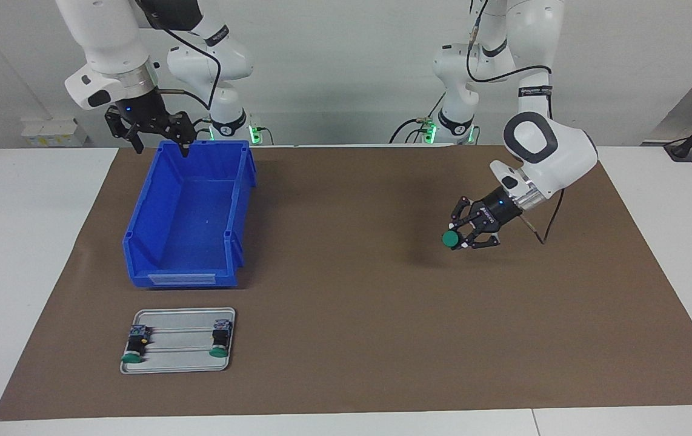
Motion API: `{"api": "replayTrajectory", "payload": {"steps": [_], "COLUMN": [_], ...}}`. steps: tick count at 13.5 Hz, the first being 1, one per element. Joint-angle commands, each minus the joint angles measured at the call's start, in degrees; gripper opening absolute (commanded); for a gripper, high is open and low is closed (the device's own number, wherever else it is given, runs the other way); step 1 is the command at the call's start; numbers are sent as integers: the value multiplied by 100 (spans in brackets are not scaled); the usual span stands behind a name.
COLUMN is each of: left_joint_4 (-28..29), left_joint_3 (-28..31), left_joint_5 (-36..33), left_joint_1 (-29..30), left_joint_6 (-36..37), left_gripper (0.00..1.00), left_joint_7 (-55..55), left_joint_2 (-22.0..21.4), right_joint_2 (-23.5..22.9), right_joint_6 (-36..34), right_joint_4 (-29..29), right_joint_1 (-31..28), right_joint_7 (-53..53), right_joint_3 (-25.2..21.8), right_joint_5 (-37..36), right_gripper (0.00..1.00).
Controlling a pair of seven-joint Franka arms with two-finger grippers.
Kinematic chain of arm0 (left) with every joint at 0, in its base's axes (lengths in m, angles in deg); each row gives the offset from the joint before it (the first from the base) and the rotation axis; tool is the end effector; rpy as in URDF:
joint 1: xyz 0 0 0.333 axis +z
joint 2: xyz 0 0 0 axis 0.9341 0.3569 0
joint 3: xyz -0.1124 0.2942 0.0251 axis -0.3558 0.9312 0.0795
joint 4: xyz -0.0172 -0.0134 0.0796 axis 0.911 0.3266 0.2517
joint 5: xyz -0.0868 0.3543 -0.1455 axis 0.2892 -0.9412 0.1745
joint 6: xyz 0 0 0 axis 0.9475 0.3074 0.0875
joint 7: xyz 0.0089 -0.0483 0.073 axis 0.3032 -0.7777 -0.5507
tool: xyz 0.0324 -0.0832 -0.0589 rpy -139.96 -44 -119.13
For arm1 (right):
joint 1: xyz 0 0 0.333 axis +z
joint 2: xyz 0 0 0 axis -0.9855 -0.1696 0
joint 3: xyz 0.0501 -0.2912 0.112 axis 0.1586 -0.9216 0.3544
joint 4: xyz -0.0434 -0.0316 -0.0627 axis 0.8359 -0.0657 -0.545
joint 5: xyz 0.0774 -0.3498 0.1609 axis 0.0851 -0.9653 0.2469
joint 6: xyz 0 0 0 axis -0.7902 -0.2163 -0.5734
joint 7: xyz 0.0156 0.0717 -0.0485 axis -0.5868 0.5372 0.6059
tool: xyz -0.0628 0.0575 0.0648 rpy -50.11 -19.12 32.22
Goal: Place and press button with both arms
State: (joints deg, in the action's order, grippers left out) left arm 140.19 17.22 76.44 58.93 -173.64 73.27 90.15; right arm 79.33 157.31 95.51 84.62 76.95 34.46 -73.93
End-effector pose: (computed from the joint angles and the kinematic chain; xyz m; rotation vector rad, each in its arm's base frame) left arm 0.5462 -0.0963 0.3637 2.0697 -1.2622 0.8209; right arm 0.4993 0.0207 0.6101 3.0800 -0.1448 -0.0238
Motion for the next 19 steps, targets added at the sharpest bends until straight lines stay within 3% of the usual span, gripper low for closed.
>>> {"api": "replayTrajectory", "payload": {"steps": [1,6,8,13,19], "left_joint_4": [568,1069,1218,1491,1764], "left_joint_3": [-58,-66,-66,-66,-66], "left_joint_5": [1110,3509,4625,6683,6836], "left_joint_1": [6,-187,-310,-635,-864], "left_joint_6": [-167,-71,253,1070,1107], "left_gripper": [0,0,0,0,0], "left_joint_7": [882,2823,3789,5803,6097], "left_joint_2": [-269,-138,55,634,636], "right_joint_2": [64,64,64,64,64], "right_joint_6": [13,13,13,13,13], "right_joint_4": [6,6,6,6,15], "right_joint_1": [-34,-34,-34,-34,-34], "right_joint_7": [-146,-146,-146,-146,-146], "right_joint_3": [22,22,22,22,22], "right_joint_5": [8,8,8,8,8], "right_gripper": [100,100,100,100,100]}}
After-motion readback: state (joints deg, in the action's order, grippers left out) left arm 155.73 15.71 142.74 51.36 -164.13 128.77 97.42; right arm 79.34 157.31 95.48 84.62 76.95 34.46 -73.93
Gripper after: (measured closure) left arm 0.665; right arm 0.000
